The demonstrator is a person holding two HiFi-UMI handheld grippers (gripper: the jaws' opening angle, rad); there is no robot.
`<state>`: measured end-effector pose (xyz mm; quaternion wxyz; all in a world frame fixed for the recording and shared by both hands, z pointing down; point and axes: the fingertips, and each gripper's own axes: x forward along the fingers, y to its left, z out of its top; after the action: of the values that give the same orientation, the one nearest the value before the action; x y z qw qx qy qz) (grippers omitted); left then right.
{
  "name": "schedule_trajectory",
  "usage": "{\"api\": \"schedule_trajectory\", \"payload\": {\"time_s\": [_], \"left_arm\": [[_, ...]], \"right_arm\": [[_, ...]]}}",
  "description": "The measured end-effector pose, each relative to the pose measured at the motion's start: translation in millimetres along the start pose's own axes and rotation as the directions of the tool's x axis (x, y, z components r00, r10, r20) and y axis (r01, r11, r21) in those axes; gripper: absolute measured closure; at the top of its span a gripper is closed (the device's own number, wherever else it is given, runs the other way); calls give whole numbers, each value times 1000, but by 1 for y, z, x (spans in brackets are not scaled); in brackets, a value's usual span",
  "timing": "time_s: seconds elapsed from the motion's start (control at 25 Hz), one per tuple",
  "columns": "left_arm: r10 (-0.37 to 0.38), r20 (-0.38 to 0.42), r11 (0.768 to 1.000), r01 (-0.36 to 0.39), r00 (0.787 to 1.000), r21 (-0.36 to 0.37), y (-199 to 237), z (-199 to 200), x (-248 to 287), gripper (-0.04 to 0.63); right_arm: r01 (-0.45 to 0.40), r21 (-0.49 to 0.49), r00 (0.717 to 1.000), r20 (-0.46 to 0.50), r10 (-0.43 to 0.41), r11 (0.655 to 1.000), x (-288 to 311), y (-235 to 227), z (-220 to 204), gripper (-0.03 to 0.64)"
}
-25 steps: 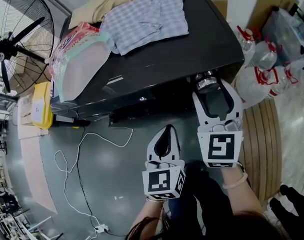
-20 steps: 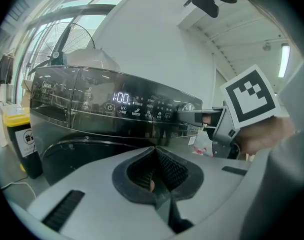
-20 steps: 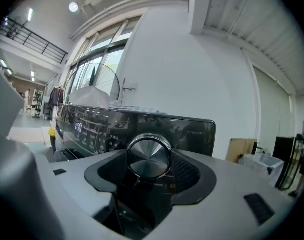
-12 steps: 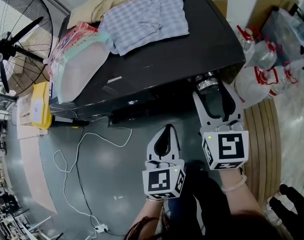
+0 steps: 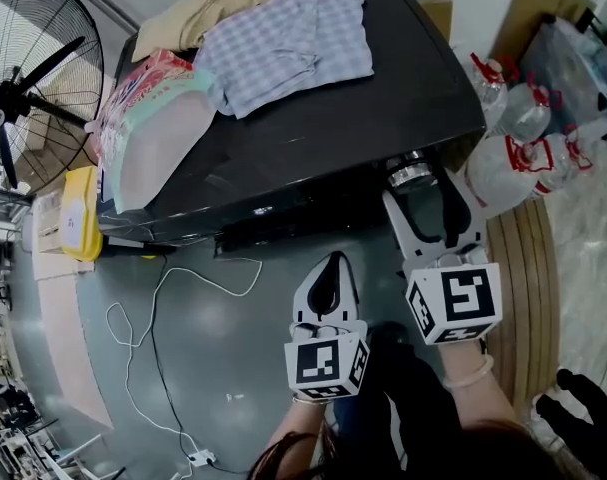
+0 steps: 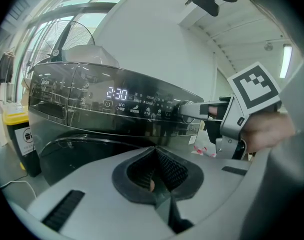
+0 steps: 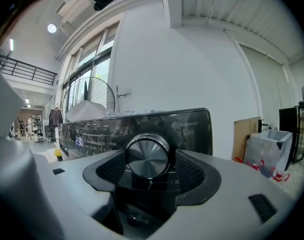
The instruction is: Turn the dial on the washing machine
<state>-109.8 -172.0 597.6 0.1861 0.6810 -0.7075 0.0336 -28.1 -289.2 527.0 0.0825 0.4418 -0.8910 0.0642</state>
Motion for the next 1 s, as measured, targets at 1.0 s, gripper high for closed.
{"api": "schedule_trajectory", "payload": {"time_s": [1.0], "left_arm": [[62, 36, 998, -62, 997, -15, -23, 63, -51, 580]], "right_arm": [[-146, -18, 987, -72, 145, 989, -64, 19, 31, 449]]}}
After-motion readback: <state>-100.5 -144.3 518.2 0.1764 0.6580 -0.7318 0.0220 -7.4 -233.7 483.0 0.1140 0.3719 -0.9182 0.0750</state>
